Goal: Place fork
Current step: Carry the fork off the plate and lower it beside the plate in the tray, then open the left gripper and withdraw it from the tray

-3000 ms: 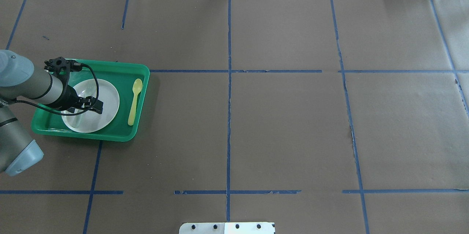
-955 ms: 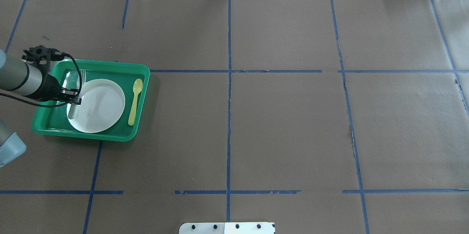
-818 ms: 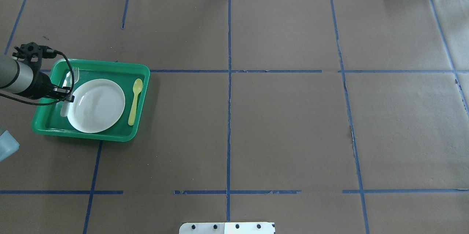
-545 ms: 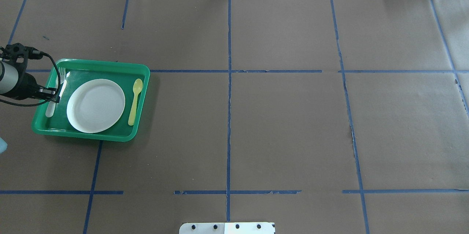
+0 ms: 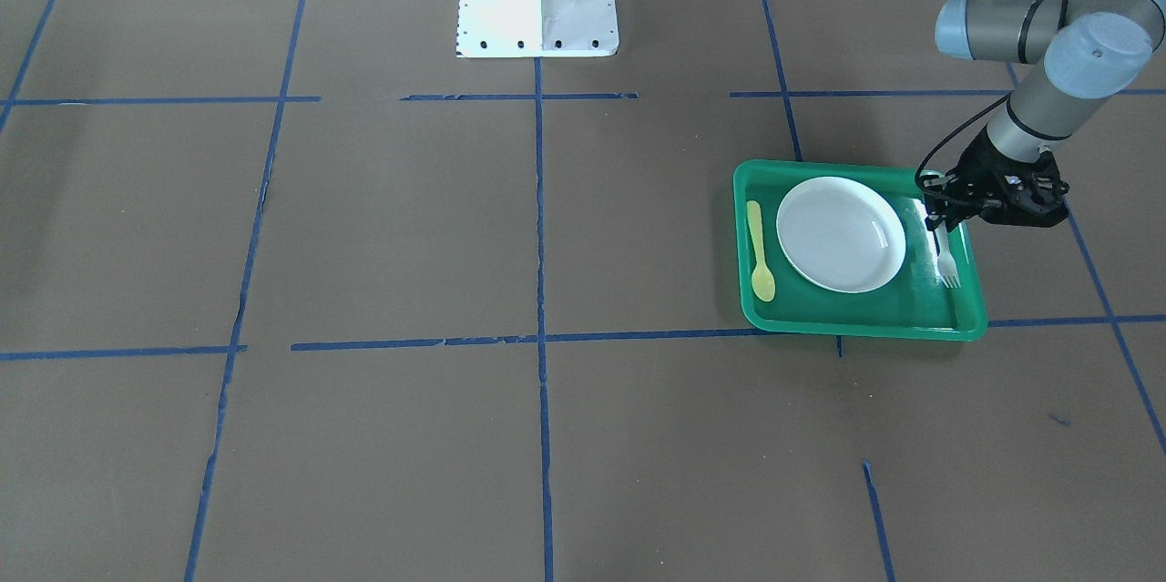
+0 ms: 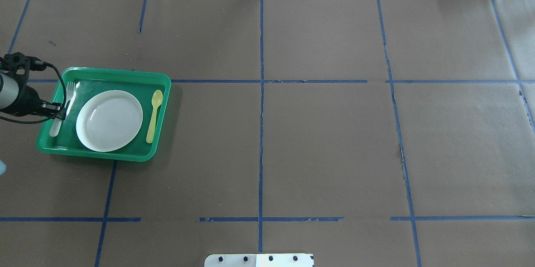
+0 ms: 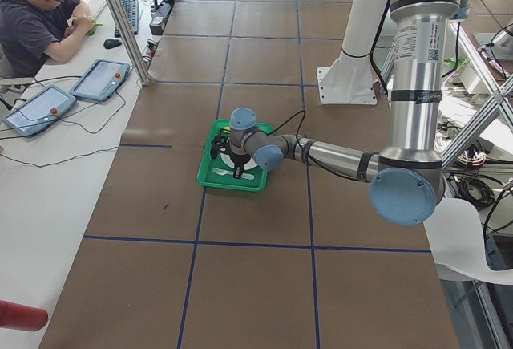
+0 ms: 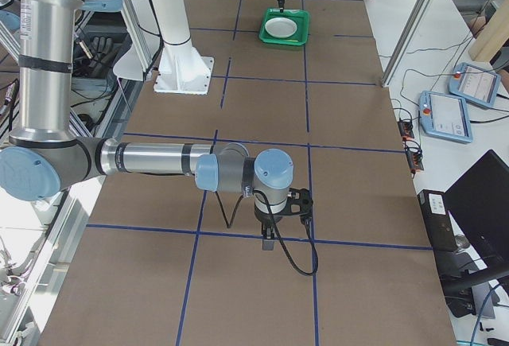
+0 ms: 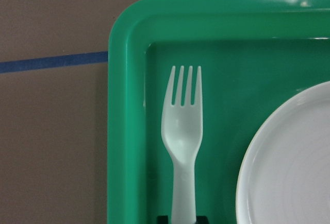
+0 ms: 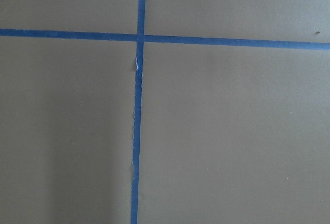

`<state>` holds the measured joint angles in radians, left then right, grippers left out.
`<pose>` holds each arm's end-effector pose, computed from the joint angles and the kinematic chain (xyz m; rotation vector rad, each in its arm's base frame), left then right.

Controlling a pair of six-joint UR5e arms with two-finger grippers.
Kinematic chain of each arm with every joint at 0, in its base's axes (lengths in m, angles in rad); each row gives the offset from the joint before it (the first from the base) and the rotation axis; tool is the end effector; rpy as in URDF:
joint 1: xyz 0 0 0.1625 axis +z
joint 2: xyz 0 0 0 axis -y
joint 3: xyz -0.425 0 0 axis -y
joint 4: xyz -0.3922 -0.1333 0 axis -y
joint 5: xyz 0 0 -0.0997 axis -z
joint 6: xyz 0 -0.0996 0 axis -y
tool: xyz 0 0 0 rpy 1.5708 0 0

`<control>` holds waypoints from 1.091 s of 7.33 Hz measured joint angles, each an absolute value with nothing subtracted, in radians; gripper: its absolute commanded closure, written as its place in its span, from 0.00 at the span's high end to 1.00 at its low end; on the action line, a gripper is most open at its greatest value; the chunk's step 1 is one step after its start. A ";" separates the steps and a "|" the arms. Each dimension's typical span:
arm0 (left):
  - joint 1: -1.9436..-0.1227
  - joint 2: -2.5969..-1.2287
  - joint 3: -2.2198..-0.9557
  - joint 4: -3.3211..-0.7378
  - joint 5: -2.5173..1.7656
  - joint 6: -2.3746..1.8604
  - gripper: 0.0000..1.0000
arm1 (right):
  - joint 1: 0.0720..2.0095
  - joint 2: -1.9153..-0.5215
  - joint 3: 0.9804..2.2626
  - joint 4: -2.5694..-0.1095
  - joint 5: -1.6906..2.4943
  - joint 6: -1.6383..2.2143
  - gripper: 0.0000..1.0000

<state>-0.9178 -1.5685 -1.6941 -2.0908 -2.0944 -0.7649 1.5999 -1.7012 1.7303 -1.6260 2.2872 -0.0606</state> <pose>0.2495 -0.4636 0.5497 0.1461 0.7904 0.0620 0.0805 -0.4323 0.6502 0.0072 -0.7168 -0.0208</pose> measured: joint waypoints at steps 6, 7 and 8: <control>-1.249 -1.627 -1.706 -1.950 -2.216 -0.303 1.00 | 1.600 -1.701 1.730 -1.626 2.287 -0.061 1.00; -1.320 -1.645 -1.695 -1.882 -2.216 -0.162 1.00 | 1.600 -1.701 1.730 -1.626 2.287 -0.061 1.00; -1.394 -1.650 -1.682 -1.804 -2.226 -0.053 1.00 | 1.600 -1.701 1.730 -1.626 2.287 -0.061 1.00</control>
<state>-1.3941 -1.6502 -1.6815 -1.8039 -2.2256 -0.0533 1.5999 -1.7012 1.7302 -1.6260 2.2872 -0.0607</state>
